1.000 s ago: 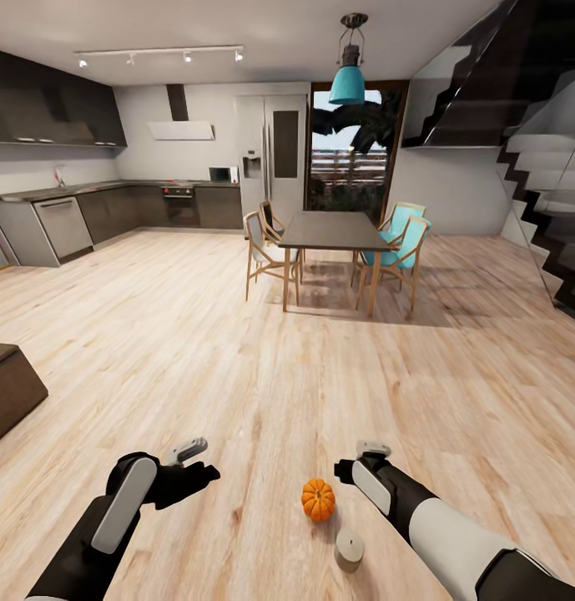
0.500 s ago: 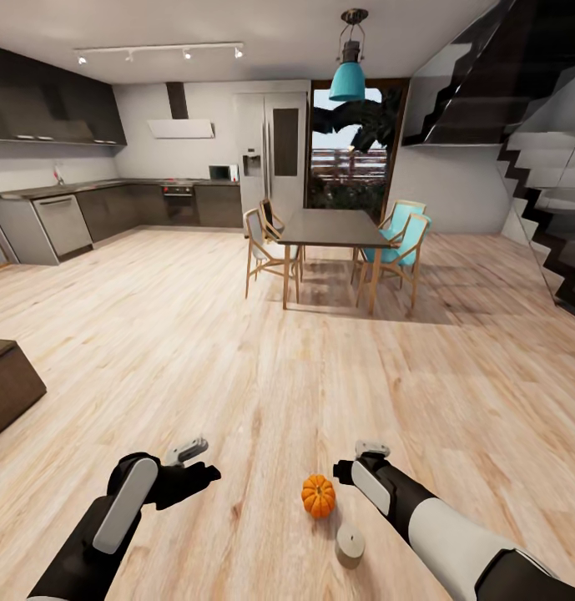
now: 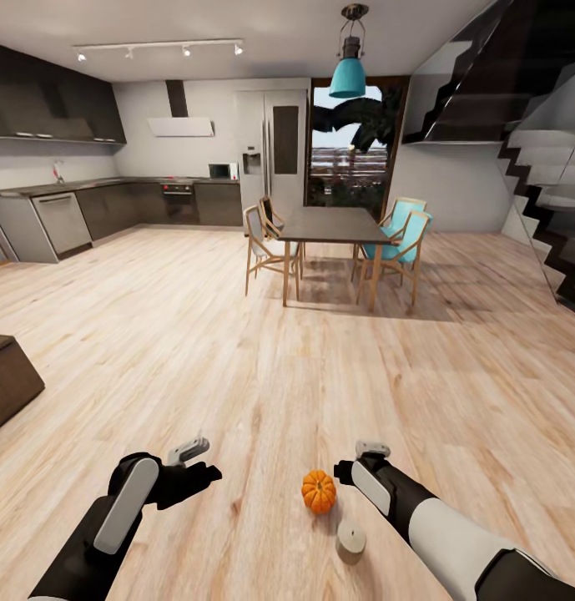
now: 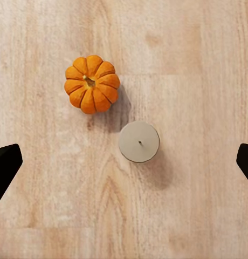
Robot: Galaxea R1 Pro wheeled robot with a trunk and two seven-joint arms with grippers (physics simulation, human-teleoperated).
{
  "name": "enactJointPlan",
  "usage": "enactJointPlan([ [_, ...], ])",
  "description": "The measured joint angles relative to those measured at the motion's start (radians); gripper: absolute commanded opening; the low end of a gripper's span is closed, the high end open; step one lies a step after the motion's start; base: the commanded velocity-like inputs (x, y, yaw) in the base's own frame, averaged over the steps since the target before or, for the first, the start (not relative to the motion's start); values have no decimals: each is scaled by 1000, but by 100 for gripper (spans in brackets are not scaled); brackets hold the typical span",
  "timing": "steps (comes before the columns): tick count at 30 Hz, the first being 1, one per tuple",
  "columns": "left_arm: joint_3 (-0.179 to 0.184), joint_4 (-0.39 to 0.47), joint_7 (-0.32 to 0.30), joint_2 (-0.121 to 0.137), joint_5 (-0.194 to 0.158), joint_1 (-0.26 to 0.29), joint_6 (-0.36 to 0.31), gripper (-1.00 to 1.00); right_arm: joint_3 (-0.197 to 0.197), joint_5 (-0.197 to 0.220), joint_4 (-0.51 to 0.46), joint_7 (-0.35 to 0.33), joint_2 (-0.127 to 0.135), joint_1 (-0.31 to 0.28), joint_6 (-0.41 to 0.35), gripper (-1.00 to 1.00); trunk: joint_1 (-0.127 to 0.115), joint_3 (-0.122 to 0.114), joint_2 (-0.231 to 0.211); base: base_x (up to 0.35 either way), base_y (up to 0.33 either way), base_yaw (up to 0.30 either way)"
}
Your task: Place each of the two pumpkins and all three candles from the living room inside a cabinet in the living room (use any cabinet), then make sure every cabinet is closed, and position the cauldron so it is next to a table in the living room.
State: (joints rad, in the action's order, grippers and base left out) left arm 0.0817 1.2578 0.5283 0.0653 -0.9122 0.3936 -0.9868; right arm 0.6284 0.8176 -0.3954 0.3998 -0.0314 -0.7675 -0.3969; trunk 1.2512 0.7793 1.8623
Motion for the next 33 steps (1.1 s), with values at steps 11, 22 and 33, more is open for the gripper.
enactJointPlan([
  [11, 1, 0, 0, 0, 0, 0, 0, 100, 0, -9, 14, 1, -1, 0, 15, 100, 42, 34, 77, 0, 0, 0],
  [22, 4, 1, 0, 4, 0, 0, 0, 100, -2, -41, 74, 1, -6, -4, 63, 100, 84, 69, 154, 0, 0, 0],
  [33, 4, 0, 0, 0, -1, 0, -1, 100, 0, -44, 93, 1, -8, -11, 73, 100, 127, 103, 231, 0, 0, 0],
])
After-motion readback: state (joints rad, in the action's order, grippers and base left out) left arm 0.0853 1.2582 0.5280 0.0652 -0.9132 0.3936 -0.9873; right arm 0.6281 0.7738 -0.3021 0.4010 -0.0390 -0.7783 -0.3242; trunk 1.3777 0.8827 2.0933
